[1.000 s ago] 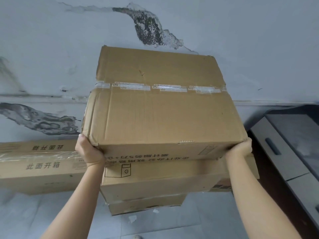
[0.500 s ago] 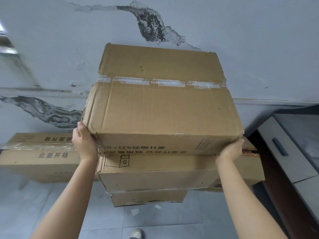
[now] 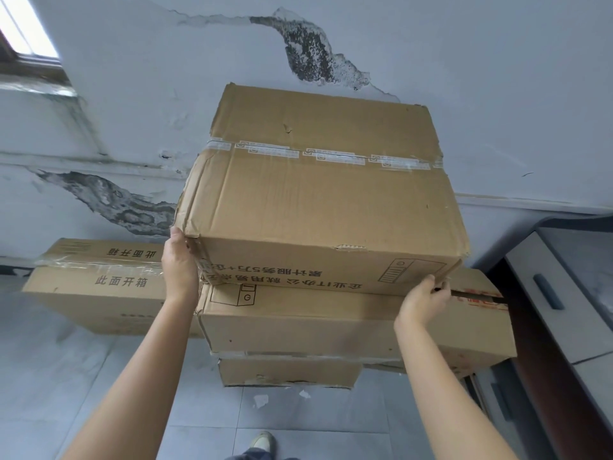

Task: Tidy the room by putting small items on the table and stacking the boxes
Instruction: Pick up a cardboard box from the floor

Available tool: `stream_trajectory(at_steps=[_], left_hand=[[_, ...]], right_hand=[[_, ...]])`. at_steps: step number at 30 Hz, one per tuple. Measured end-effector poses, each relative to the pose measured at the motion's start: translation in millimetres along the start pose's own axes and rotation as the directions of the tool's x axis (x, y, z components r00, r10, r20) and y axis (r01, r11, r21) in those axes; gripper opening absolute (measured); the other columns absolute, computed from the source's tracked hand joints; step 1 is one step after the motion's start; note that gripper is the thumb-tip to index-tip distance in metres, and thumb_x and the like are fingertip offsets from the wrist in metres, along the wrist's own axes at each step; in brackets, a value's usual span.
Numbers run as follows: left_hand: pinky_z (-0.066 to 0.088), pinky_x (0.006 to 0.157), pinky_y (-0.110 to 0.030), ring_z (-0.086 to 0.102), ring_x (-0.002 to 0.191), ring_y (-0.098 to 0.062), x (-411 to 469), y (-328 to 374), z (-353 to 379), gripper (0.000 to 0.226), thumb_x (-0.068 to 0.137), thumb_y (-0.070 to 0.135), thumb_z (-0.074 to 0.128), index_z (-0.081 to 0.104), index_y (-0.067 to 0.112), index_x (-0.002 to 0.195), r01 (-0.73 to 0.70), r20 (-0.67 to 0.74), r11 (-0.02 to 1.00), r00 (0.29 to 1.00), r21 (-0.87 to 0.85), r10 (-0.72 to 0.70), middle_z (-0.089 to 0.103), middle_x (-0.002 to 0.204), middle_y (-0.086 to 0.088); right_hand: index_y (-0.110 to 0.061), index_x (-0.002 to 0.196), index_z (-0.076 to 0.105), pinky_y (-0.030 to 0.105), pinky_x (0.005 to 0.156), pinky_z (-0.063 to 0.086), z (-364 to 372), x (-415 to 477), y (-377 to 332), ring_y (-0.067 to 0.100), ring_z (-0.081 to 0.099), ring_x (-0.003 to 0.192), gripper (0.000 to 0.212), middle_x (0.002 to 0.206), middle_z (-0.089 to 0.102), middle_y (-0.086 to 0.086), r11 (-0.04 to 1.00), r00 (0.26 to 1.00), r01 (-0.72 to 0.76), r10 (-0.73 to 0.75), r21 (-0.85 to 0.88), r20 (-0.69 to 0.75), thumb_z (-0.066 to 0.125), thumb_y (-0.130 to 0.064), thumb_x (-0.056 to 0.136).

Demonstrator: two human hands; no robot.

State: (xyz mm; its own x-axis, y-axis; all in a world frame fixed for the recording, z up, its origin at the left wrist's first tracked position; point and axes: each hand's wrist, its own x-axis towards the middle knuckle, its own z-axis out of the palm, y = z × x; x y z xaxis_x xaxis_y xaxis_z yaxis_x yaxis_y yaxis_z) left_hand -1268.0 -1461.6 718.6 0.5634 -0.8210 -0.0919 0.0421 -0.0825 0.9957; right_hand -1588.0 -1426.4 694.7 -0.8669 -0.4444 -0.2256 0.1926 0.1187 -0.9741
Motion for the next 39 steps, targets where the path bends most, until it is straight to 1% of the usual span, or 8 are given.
stream_trajectory(at_steps=[7, 12, 15, 19, 26, 31, 36, 39], left_hand=[[0.039, 0.087, -0.039, 0.051, 0.098, -0.02, -24.5, -20.5, -20.1, 0.044, 0.101, 0.037, 0.026, 0.049, 0.006, 0.122, 0.066, -0.026, 0.997, 0.997, 0.024, -0.066, 0.054, 0.108, -0.007], [0.04, 0.067, -0.029, 0.056, 0.075, -0.017, -59.8, -42.6, -48.9, 0.018, 0.099, 0.022, 0.038, 0.052, 0.01, 0.103, 0.163, -0.045, 0.986, 0.986, 0.039, -0.161, 0.061, 0.088, -0.006], [0.038, 0.062, -0.027, 0.054, 0.067, -0.018, -89.6, -66.2, -69.5, 0.014, 0.098, 0.015, 0.042, 0.053, 0.008, 0.1, 0.264, -0.007, 0.958, 0.964, 0.11, -0.265, 0.061, 0.081, -0.007], [0.035, 0.058, -0.025, 0.051, 0.064, -0.018, -137.1, -99.9, -96.5, 0.015, 0.098, 0.016, 0.043, 0.054, 0.008, 0.092, 0.47, 0.039, 0.835, 0.865, 0.287, -0.501, 0.059, 0.083, -0.011], [0.038, 0.063, -0.026, 0.054, 0.069, -0.019, -225.9, -115.3, -148.2, 0.016, 0.097, 0.015, 0.045, 0.058, 0.007, 0.091, 0.552, -0.257, 0.828, 0.817, 0.096, -0.515, 0.061, 0.083, -0.008], [0.039, 0.062, -0.028, 0.054, 0.069, -0.022, -327.2, -135.8, -201.0, 0.017, 0.096, 0.014, 0.046, 0.059, 0.003, 0.092, 0.639, -0.527, 0.757, 0.6, -0.138, -0.602, 0.063, 0.086, -0.012], [0.037, 0.059, -0.028, 0.053, 0.064, -0.021, -395.7, -137.5, -261.4, 0.013, 0.093, 0.01, 0.047, 0.056, 0.002, 0.092, 0.445, -0.748, 0.775, 0.288, -0.448, -0.598, 0.06, 0.081, -0.014], [0.036, 0.058, -0.027, 0.052, 0.063, -0.021, -417.7, -139.6, -279.5, 0.011, 0.092, 0.011, 0.048, 0.056, 0.006, 0.088, 0.392, -0.74, 0.765, 0.252, -0.511, -0.624, 0.06, 0.079, -0.011]], right_hand=[[-0.004, 0.123, 0.045, 0.031, 0.088, 0.036, -5.5, -55.7, 18.9, 0.027, 0.05, 0.11, 0.03, 0.12, 0.052, 0.012, 0.995, 0.978, -0.035, 0.054, -0.097, 0.204, 0.037, -0.022, 0.1], [-0.003, 0.115, 0.054, 0.033, 0.093, 0.035, -4.3, -99.0, 33.1, 0.025, 0.05, 0.109, 0.029, 0.101, 0.055, 0.011, 0.971, 0.859, 0.019, 0.107, -0.24, 0.5, 0.04, -0.025, 0.1], [-0.01, 0.108, 0.057, 0.026, 0.085, 0.035, -1.1, -118.4, 52.8, 0.02, 0.052, 0.105, 0.02, 0.096, 0.054, 0.0, 0.937, 0.703, 0.149, 0.125, -0.316, 0.701, 0.045, -0.023, 0.098], [-0.016, 0.127, 0.051, 0.023, 0.09, 0.035, -3.0, -136.7, 98.6, 0.012, 0.047, 0.11, 0.034, 0.13, 0.047, 0.004, 0.813, 0.393, 0.344, 0.329, -0.47, 0.858, 0.05, -0.029, 0.095], [-0.014, 0.135, 0.044, 0.026, 0.092, 0.035, -33.3, -168.2, 150.4, 0.016, 0.045, 0.116, 0.048, 0.136, 0.044, 0.009, 0.67, 0.087, 0.572, 0.524, -0.473, 0.847, 0.056, -0.029, 0.092], [-0.009, 0.127, 0.052, 0.026, 0.09, 0.037, -65.6, -220.7, 171.8, 0.02, 0.049, 0.116, 0.041, 0.132, 0.048, 0.01, 0.589, -0.112, 0.732, 0.601, -0.344, 0.791, 0.055, -0.028, 0.091], [-0.012, 0.127, 0.053, 0.027, 0.098, 0.036, -87.1, -284.4, 173.0, 0.015, 0.046, 0.117, 0.041, 0.13, 0.048, 0.005, 0.601, -0.368, 0.791, 0.615, -0.112, 0.698, 0.057, -0.029, 0.09], [-0.011, 0.125, 0.054, 0.028, 0.1, 0.037, -103.7, -319.7, 176.9, 0.013, 0.045, 0.113, 0.04, 0.129, 0.048, 0.005, 0.597, -0.444, 0.802, 0.626, -0.027, 0.641, 0.058, -0.029, 0.089]])
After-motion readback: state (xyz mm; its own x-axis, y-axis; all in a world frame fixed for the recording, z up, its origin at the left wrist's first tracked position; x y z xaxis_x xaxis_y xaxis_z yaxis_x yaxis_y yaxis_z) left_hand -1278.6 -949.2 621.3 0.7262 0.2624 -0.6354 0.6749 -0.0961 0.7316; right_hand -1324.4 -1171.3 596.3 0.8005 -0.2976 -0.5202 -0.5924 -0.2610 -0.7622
